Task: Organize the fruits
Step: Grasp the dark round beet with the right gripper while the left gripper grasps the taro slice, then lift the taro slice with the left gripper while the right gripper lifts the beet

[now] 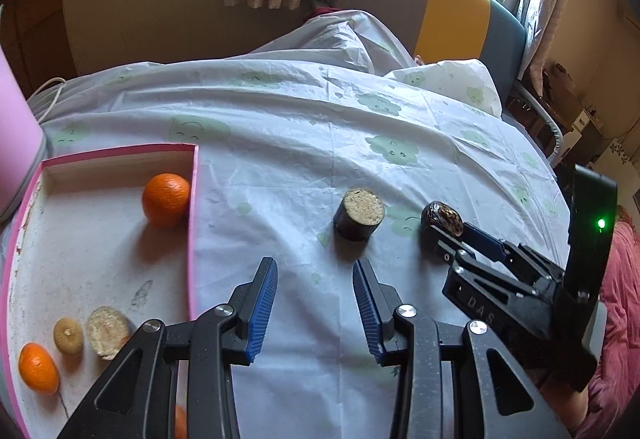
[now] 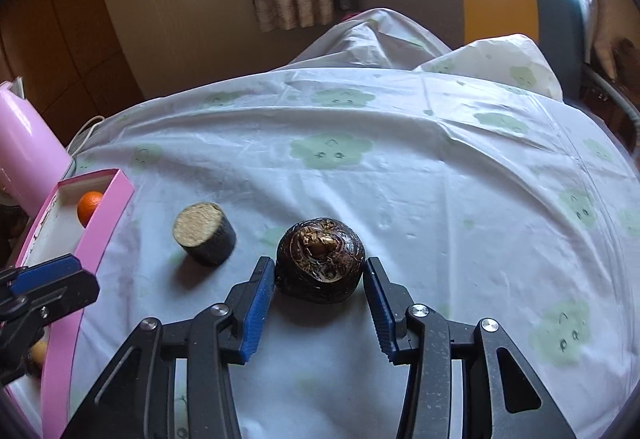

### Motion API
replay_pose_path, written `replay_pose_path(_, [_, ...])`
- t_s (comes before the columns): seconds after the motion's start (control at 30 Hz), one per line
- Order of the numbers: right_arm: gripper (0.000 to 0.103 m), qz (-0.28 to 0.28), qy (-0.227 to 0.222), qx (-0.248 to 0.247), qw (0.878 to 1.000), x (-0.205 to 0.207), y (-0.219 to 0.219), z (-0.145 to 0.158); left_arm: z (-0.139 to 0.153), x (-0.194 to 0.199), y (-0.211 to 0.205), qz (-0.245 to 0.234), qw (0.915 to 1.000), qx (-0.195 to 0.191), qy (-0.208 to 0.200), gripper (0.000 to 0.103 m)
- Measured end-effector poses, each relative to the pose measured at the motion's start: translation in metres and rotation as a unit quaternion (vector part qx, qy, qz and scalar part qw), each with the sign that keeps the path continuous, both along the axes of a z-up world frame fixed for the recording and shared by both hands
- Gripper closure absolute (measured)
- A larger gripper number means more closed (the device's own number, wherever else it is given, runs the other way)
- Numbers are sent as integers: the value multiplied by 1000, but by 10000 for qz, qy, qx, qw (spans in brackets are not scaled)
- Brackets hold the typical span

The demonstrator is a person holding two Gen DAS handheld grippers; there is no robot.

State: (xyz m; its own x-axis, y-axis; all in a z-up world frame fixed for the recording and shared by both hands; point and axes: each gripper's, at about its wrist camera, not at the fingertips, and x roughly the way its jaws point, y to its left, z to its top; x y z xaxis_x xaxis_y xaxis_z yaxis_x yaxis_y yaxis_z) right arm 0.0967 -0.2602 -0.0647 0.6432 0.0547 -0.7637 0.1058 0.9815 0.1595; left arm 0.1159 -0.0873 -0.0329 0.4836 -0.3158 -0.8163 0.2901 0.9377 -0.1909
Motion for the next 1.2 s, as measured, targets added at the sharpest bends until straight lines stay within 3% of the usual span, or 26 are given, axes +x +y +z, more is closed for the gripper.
replay_pose_path(0.33, [57, -22, -54, 251, 9997, 0, -6, -4, -9, 22, -34, -212, 9997, 1, 99, 63])
replay_pose_path(0.7, [57, -29, -75, 183, 9998, 0, -5, -5, -22, 42, -57, -256, 9994, 203, 95, 63])
replay_pose_path(0.93, [57, -34, -72, 104, 9999, 0, -3, -5, -37, 51, -52, -175, 9995, -46, 251, 65])
replay_pose_path(1.2, [58, -31, -73, 45, 10000, 0, -3, -4, -30, 33, -42, -111, 9997, 89, 193, 66])
